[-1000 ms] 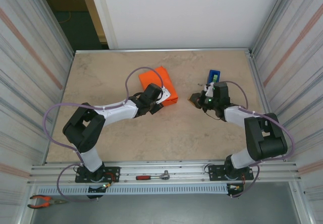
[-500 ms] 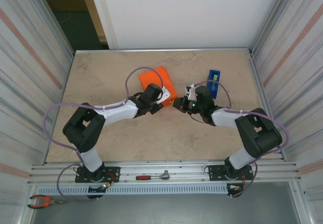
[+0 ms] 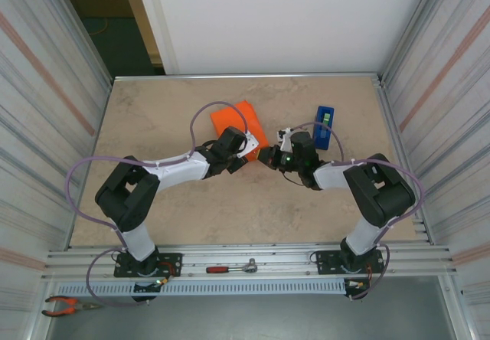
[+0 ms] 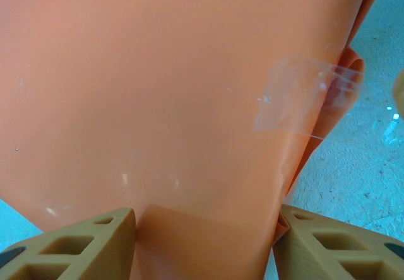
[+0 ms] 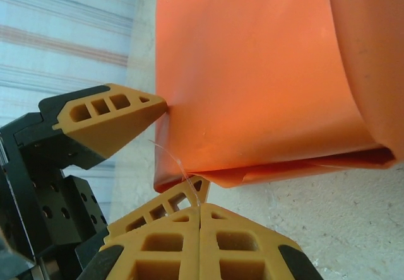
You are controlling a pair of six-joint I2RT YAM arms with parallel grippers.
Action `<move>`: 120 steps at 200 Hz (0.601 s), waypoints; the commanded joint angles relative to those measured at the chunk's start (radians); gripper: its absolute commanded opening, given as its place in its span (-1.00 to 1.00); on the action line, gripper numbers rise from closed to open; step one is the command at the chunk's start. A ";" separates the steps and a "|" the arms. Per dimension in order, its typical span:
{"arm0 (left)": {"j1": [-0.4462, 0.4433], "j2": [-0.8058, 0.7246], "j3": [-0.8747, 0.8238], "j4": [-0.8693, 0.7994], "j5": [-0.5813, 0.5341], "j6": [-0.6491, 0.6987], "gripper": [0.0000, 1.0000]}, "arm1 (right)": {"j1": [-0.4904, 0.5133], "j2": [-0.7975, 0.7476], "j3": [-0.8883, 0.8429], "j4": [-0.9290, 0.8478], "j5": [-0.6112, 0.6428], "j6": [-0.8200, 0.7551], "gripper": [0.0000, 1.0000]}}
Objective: Wrap the gift box in paper
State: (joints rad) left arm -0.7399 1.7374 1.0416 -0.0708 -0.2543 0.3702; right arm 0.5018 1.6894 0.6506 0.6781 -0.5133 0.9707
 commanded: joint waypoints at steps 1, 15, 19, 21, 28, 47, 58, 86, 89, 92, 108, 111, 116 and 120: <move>-0.004 0.022 -0.006 -0.078 0.044 -0.007 0.13 | 0.011 0.024 0.035 0.047 0.015 0.025 -1.00; -0.004 0.023 -0.007 -0.079 0.042 -0.006 0.13 | 0.012 0.035 0.041 0.050 0.015 0.028 -1.00; -0.004 0.023 -0.008 -0.078 0.042 -0.005 0.13 | 0.012 0.038 0.042 0.053 0.015 0.031 -1.00; -0.004 0.022 -0.007 -0.079 0.043 -0.005 0.13 | 0.012 0.041 0.043 0.055 0.014 0.031 -1.00; -0.006 0.023 -0.007 -0.078 0.042 -0.006 0.13 | 0.012 0.047 0.044 0.058 0.015 0.035 -1.00; -0.006 0.024 -0.006 -0.079 0.042 -0.005 0.13 | 0.014 0.058 0.042 0.070 0.014 0.042 -1.00; -0.006 0.024 -0.007 -0.079 0.042 -0.006 0.13 | 0.014 0.065 0.041 0.074 0.014 0.046 -1.00; -0.005 0.025 -0.008 -0.079 0.041 -0.004 0.13 | 0.016 0.072 0.034 0.082 0.016 0.050 -1.00; -0.006 0.025 -0.007 -0.079 0.042 -0.005 0.13 | 0.017 0.072 0.035 0.081 0.015 0.049 -1.00; -0.005 0.025 -0.008 -0.079 0.042 -0.004 0.13 | 0.017 0.073 0.034 0.082 0.017 0.049 -1.00; -0.004 0.023 -0.007 -0.079 0.042 -0.004 0.13 | 0.018 0.079 0.032 0.086 0.021 0.051 -1.00; -0.005 0.024 -0.007 -0.079 0.042 -0.004 0.13 | 0.018 0.080 0.032 0.085 0.022 0.052 -1.00; -0.005 0.024 -0.007 -0.078 0.042 -0.005 0.13 | 0.018 0.082 0.032 0.086 0.024 0.053 -1.00; -0.006 0.024 -0.007 -0.079 0.042 -0.003 0.12 | 0.018 0.085 0.033 0.089 0.023 0.054 -1.00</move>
State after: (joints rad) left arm -0.7399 1.7374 1.0416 -0.0708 -0.2543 0.3706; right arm 0.5114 1.7504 0.6724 0.7338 -0.5079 1.0130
